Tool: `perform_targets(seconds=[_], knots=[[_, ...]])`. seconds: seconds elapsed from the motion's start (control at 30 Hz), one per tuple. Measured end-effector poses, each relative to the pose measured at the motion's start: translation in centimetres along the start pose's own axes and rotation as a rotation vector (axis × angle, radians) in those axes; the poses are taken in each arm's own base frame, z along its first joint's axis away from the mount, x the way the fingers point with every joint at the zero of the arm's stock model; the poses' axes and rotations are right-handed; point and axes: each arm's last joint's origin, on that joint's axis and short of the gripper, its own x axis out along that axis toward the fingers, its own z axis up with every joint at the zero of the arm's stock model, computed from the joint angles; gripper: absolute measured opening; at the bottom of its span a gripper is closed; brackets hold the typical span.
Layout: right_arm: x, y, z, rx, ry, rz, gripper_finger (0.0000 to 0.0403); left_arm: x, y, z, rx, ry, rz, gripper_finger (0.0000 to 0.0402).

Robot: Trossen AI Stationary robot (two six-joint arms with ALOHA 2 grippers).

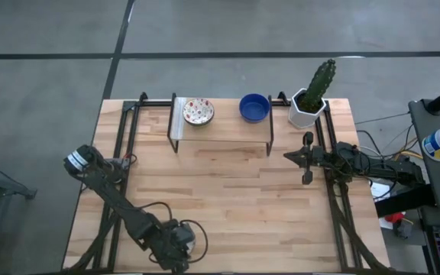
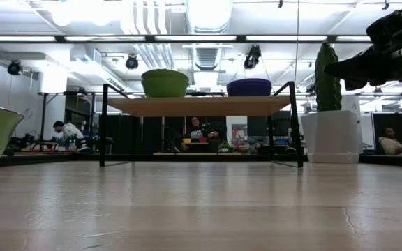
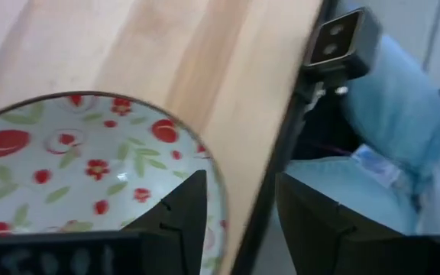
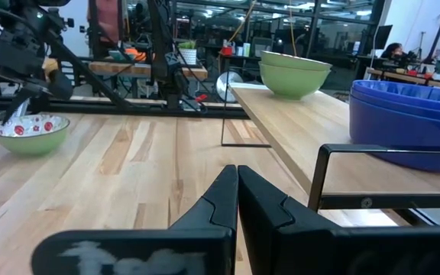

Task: Pick & Place Mini bowls
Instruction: Stack the white bowl on top of the white bowl on the shelf

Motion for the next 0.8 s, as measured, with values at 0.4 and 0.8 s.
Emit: perform_targets(seconds=[0.4, 0.8], knots=[[0.0, 0.0, 0.0, 0.0, 0.0, 0.0, 0.0008, 0.2, 0.5, 0.6, 0.045, -0.024, 0.037, 0.0149], [0.0, 0.0, 0.0, -0.001, 0.0, 0.0, 0.0008, 1.0, 1.8, 2.2, 0.003, -0.047, 0.085, 0.0149]])
